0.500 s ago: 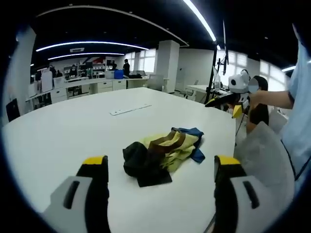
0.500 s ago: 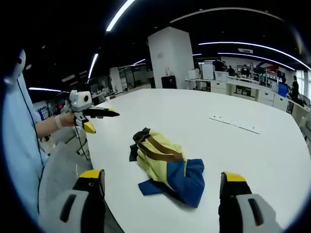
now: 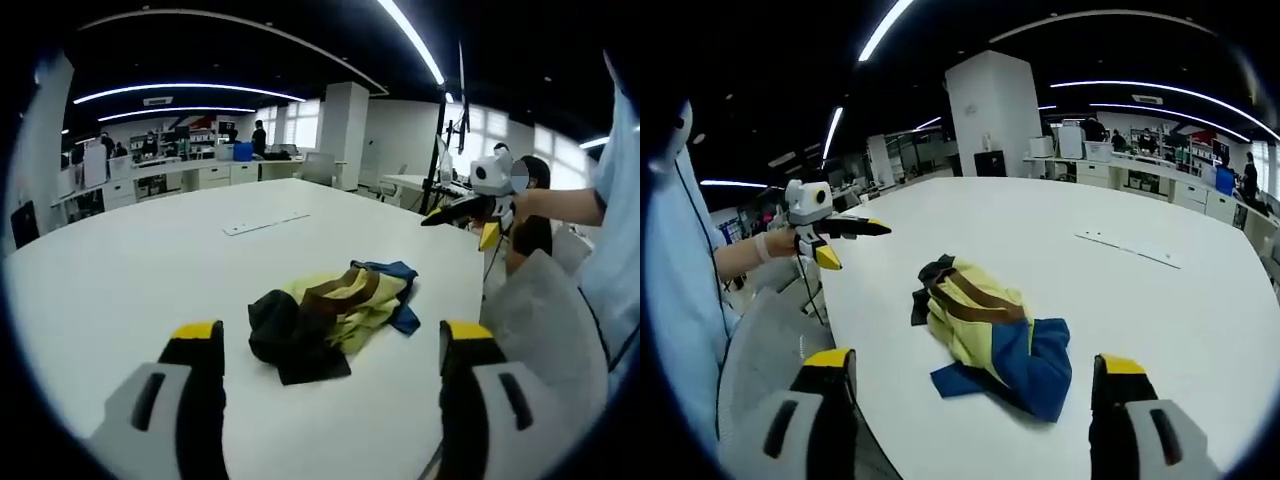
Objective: Fold the garment on the visible template until the final outline fits inside the template.
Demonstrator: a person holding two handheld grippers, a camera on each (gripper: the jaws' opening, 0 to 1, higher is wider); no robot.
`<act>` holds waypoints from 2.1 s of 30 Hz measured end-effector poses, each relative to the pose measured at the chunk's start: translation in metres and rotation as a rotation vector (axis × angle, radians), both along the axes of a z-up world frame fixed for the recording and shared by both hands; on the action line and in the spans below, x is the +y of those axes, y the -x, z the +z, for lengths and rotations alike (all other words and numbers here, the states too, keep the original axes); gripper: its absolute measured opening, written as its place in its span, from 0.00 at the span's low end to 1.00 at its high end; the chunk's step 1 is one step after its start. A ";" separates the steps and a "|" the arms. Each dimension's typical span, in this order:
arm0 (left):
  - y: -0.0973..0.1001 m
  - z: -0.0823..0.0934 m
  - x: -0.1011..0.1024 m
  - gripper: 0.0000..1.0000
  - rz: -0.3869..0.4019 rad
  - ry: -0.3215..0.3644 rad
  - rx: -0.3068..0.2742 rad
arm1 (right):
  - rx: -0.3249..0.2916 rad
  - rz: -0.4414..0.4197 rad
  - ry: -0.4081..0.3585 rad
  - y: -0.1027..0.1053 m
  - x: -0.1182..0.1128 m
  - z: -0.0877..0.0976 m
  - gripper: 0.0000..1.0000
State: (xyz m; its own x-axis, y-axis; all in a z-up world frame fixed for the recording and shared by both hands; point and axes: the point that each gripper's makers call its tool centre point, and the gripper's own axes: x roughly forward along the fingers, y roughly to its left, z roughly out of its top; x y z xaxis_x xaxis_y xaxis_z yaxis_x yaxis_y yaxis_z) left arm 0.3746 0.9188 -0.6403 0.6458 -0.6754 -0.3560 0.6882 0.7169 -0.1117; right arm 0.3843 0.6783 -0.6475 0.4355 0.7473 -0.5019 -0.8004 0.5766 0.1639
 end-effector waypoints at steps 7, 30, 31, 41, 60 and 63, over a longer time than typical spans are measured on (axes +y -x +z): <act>-0.001 0.000 0.001 0.86 0.003 0.002 -0.003 | -0.004 -0.002 0.004 0.000 -0.001 0.001 0.99; -0.005 -0.002 0.013 0.82 0.017 -0.027 0.008 | 0.010 0.018 0.021 -0.002 0.000 -0.005 0.98; -0.006 -0.002 0.013 0.82 0.016 -0.035 0.007 | 0.012 0.020 0.023 -0.004 -0.001 -0.006 0.98; -0.012 -0.017 0.006 0.75 -0.010 -0.072 0.027 | 0.002 0.037 0.074 -0.017 -0.005 -0.019 0.90; -0.038 -0.061 -0.015 0.24 -0.057 -0.174 0.052 | 0.091 0.059 0.113 -0.043 -0.003 -0.058 0.46; -0.047 -0.069 -0.019 0.16 -0.059 -0.188 0.054 | 0.094 0.051 0.127 -0.046 -0.003 -0.063 0.40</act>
